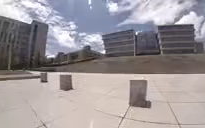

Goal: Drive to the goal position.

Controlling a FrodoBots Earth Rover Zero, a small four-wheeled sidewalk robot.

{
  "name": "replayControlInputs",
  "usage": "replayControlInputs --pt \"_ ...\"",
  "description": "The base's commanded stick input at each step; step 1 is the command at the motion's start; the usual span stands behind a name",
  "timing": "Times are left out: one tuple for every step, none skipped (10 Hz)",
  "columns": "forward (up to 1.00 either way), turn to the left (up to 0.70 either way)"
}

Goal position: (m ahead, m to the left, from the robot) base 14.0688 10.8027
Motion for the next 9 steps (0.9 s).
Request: replayControlInputs --pt "1.00 0.14" --pt "1.00 0.31" --pt "1.00 0.45" --pt "1.00 0.37" --pt "1.00 0.05" --pt "1.00 0.05" --pt "1.00 0.05" --pt "1.00 0.05" --pt "1.00 0.05"
